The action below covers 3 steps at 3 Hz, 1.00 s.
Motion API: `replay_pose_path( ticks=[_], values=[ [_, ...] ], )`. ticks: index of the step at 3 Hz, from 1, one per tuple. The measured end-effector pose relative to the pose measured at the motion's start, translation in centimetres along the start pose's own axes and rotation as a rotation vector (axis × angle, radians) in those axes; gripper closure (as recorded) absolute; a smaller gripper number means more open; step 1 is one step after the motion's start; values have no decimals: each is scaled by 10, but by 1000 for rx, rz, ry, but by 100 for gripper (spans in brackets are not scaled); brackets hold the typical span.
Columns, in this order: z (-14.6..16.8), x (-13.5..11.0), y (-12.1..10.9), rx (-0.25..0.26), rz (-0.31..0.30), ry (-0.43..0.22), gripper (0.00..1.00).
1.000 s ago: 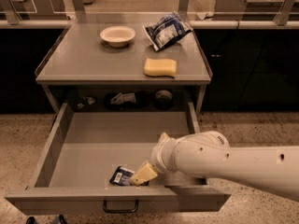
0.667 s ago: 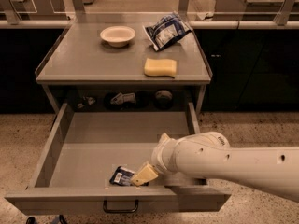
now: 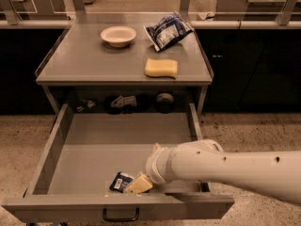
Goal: Pick rxbar blueberry from top drawer and place on counter
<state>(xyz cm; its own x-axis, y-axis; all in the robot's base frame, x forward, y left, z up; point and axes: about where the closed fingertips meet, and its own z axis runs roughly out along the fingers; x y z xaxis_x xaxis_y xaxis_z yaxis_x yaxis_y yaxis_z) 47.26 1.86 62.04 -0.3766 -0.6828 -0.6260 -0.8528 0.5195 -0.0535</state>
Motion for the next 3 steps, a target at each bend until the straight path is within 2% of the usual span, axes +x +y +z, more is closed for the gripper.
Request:
replay_pose_path(
  ticks=[1, 2, 3],
  values=[
    [5, 2, 14, -51, 4, -5, 0],
    [5, 2, 14, -51, 4, -5, 0],
    [5, 2, 14, -50, 4, -5, 19]
  ],
)
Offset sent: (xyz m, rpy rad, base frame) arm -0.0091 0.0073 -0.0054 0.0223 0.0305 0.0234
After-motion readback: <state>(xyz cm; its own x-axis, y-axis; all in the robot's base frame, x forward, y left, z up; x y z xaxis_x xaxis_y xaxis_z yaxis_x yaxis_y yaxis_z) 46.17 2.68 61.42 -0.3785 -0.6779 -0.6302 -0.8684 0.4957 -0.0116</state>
